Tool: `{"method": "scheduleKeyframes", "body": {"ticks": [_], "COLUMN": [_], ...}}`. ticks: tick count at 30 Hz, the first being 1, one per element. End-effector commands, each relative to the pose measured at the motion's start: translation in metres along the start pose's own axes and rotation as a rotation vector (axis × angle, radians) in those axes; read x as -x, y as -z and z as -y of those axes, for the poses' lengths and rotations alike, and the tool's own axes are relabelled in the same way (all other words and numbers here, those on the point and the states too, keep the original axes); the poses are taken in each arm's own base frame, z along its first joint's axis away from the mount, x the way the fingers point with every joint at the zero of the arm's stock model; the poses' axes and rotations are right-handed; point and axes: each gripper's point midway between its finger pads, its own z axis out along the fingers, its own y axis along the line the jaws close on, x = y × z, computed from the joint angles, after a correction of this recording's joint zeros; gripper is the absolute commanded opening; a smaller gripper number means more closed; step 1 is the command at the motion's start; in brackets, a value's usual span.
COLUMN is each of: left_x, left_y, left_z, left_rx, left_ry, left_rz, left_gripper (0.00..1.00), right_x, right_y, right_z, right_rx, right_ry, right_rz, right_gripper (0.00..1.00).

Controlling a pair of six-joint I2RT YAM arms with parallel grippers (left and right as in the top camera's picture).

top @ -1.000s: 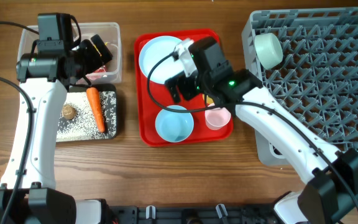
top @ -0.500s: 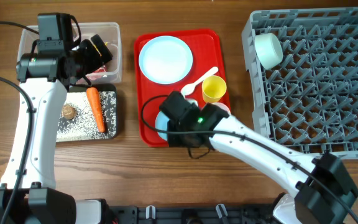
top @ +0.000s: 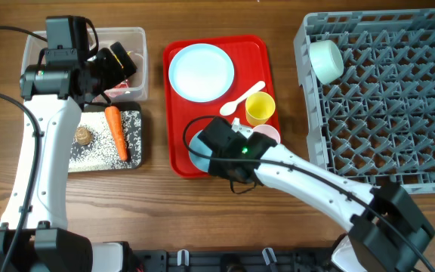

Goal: Sort waste into correct bins and load items into the dishwasher rack
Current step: 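Grasp the rim of the light-blue bowl with the right gripper, then carry the light-blue bowl to the rack and place it in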

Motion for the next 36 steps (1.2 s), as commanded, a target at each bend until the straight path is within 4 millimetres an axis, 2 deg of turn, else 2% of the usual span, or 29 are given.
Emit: {"method": "scheduleKeyframes", "body": {"ticks": [1,4,7,8,10,13,17,20,22,23,25,28,30,31,32,34,35,36], "left_x": [0.004,0.004,0.004,0.004,0.004,0.004,0.004,0.004,0.004,0.004,0.004,0.004,0.004,0.004,0.004,0.004,0.004,0.004], "left_y": [0.005,0.005,0.005,0.005,0.005,0.005,0.005,0.005,0.005,0.005,0.005,0.005,0.005,0.005,0.005,0.005,0.005,0.005], "left_z": [-0.002,-0.002,-0.002,-0.002,-0.002,-0.002,-0.002,-0.002,-0.002,-0.002,-0.002,-0.002,-0.002,-0.002,-0.002,-0.002,-0.002,-0.002], "left_rx": [0.006,0.006,0.006,0.006,0.006,0.006,0.006,0.006,0.006,0.006,0.006,0.006,0.006,0.006,0.006,0.006,0.006,0.006], "left_ry": [0.011,0.011,0.011,0.011,0.011,0.011,0.011,0.011,0.011,0.011,0.011,0.011,0.011,0.011,0.011,0.011,0.011,0.011], "left_rz": [0.021,0.021,0.021,0.021,0.021,0.021,0.021,0.021,0.021,0.021,0.021,0.021,0.021,0.021,0.021,0.021,0.021,0.021], "left_gripper": [1.0,1.0,1.0,1.0,1.0,1.0,1.0,1.0,1.0,1.0,1.0,1.0,1.0,1.0,1.0,1.0,1.0,1.0], "right_x": [0.004,0.007,0.014,0.016,0.018,0.017,0.025,0.028,0.028,0.029,0.03,0.053,0.076,0.089,0.107,0.123,0.137,0.142], "right_y": [-0.014,-0.018,-0.019,-0.019,-0.022,-0.024,-0.03,-0.034,-0.034,-0.034,-0.028,0.005,0.046,0.069,0.102,0.136,0.171,0.187], "right_z": [0.009,0.008,-0.003,-0.006,-0.005,-0.004,-0.008,-0.013,-0.013,-0.014,-0.03,-0.047,-0.05,-0.042,-0.024,-0.001,0.024,0.037], "right_rx": [-0.017,-0.004,0.041,0.054,0.051,0.049,0.069,0.094,0.096,0.1,0.166,0.2,0.168,0.108,-0.012,-0.146,-0.287,-0.353], "right_ry": [-0.03,-0.032,0.007,0.02,0.015,0.009,0.001,0.017,0.018,0.024,0.122,0.252,0.334,0.357,0.368,0.365,0.361,0.364], "right_rz": [-0.048,-0.058,-0.033,-0.024,-0.026,-0.038,-0.023,-0.026,-0.027,-0.027,-0.027,0.092,0.223,0.301,0.409,0.518,0.632,0.684], "right_gripper": [0.48,0.36,0.22,0.15,0.09,0.07,0.13,0.13,0.04,0.04,0.04,0.04,0.04,0.04,0.04,0.04,0.04,0.04]}}
